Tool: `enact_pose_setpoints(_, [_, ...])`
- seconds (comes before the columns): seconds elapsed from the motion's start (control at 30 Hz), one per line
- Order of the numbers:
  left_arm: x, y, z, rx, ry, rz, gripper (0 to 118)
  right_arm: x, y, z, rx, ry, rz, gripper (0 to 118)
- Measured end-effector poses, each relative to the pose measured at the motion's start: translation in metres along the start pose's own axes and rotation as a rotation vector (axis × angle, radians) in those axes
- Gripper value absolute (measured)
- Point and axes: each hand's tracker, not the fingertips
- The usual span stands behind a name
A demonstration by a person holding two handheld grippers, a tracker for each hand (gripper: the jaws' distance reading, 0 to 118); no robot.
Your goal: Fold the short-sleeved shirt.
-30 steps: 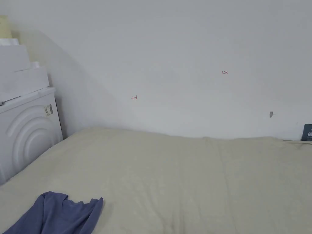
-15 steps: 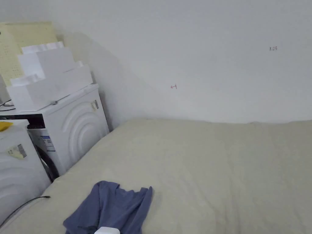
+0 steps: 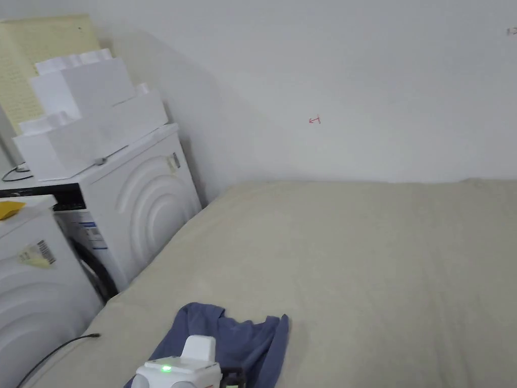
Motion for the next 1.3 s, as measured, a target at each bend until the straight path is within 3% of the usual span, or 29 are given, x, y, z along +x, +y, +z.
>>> enact_pose_setpoints(0.13, [-0.005,-0.01,-0.053,-0.078,0.057,-0.032,82,0.004,-0.003,-0.012,-0.059,-0.047,0.006,6])
enact_pose_setpoints(0.2, [-0.011,-0.014,-0.063,-0.05,0.029,0.02,94,0.004,-0.005,-0.014,-0.077,-0.061,0.032,6])
enact_pose_setpoints(0.27, [-0.016,-0.016,-0.061,-0.023,0.032,0.087,95,0.003,-0.007,-0.018,-0.086,-0.073,0.052,6])
enact_pose_setpoints(0.33, [-0.013,-0.016,-0.057,-0.027,0.031,0.073,75,0.004,-0.009,-0.022,-0.109,-0.07,0.05,6])
enact_pose_setpoints(0.37, [-0.011,-0.015,-0.051,-0.011,0.011,0.072,49,0.003,-0.011,-0.023,-0.115,-0.062,0.05,6])
enact_pose_setpoints(0.4, [-0.008,-0.014,-0.043,0.036,-0.029,0.067,3,0.002,-0.012,-0.023,-0.115,-0.056,0.052,6])
enact_pose_setpoints(0.53, [-0.002,-0.011,-0.05,0.002,0.001,0.071,2,-0.001,-0.017,-0.022,-0.133,-0.031,0.072,6])
enact_pose_setpoints(0.6, [-0.011,-0.005,-0.042,-0.011,-0.029,0.176,2,-0.001,-0.019,-0.017,-0.131,-0.027,0.086,6])
enact_pose_setpoints(0.67, [-0.018,0.002,-0.023,0.048,-0.046,0.187,1,0.002,-0.02,-0.011,-0.116,-0.01,0.089,6])
enact_pose_setpoints(0.87, [-0.033,0.055,0.073,0.21,-0.033,0.164,0,0.017,-0.026,0.001,-0.081,0.007,0.012,6])
enact_pose_setpoints(0.93, [-0.033,0.077,0.112,0.282,0.021,0.121,0,0.019,-0.028,0.008,-0.073,0.019,-0.003,6])
enact_pose_setpoints(1.1, [-0.024,0.137,0.186,0.439,-0.052,0.035,0,0.027,-0.029,0.022,-0.024,0.049,-0.068,6])
enact_pose_setpoints(1.17, [-0.001,0.154,0.2,0.473,-0.039,-0.042,0,0.031,-0.03,0.027,-0.001,0.049,-0.097,6])
enact_pose_setpoints(1.3, [0.075,0.16,0.188,0.449,-0.164,-0.14,0,0.046,-0.041,0.035,0.018,0.036,-0.139,6])
